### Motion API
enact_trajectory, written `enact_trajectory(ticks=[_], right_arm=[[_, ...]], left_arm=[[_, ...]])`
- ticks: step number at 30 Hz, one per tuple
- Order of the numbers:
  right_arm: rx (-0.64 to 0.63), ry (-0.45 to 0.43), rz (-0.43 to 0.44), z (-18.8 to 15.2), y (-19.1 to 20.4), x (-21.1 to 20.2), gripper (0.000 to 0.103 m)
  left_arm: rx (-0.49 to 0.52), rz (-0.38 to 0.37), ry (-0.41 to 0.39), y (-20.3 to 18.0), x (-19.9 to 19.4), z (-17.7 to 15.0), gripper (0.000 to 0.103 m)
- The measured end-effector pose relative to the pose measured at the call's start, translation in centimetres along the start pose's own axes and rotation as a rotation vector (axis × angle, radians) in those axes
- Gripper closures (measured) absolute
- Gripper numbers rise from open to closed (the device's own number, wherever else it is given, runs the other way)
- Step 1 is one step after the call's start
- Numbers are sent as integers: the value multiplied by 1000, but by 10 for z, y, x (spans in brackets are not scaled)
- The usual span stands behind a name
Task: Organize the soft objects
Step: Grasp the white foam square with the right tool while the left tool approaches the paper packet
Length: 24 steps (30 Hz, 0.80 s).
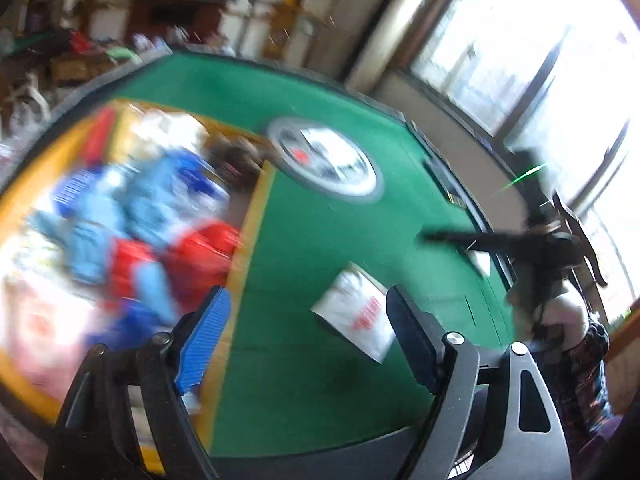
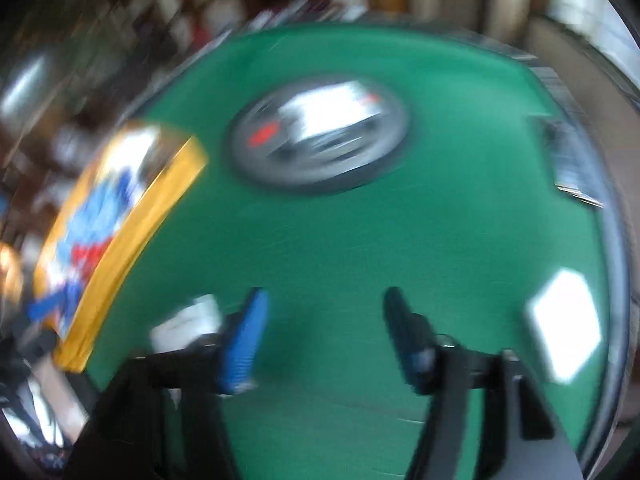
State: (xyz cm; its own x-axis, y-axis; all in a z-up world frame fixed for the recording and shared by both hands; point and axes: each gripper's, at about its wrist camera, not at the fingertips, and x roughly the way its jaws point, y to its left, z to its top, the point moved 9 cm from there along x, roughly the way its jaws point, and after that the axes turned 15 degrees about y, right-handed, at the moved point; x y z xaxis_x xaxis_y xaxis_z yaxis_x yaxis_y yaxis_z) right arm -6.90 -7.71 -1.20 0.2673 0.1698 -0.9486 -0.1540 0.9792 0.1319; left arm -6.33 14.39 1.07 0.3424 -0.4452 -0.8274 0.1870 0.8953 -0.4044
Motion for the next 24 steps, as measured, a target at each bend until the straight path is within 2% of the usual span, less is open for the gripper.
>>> enact_trajectory(ticks=[2,3,5,7,9,10,11,14,15,19,22,24], right_arm=[[119,-78,-12,-11,-52,-23,35],[167,-91,-11,-6,-71,-28,35],[252,-103,11,-18,-110,-37,35],[331,-122,35,-34,-143,-43,35],[380,-130,54,-47,-158,-44,34],[404,-133,68,-55,-164,-42,34],[423,-134,82,-50,-168,-42,34],[493,-126,128,-49,-186,-39,34],[508,-125,134,-39,-176,-32,34],[577,-129,143,-25,-186,-20,34],[583,-119,155,-10,-178,-10,34],[563,-105,126,-1,-173,-2,34]], left_arm=[[19,15,45,-13,20,0,23],[44,55,58,-19,32,2,23],[106,165,70,-28,53,7,23],[141,240,89,-32,70,11,23],[173,307,128,-33,90,14,22],[178,313,140,-33,96,13,20],[185,277,126,-38,98,16,19],[199,255,154,-46,104,11,10],[229,265,166,-52,107,8,9],[350,306,222,-78,125,-4,0],[403,285,238,-93,133,-6,0],[414,276,238,-97,136,-3,7]])
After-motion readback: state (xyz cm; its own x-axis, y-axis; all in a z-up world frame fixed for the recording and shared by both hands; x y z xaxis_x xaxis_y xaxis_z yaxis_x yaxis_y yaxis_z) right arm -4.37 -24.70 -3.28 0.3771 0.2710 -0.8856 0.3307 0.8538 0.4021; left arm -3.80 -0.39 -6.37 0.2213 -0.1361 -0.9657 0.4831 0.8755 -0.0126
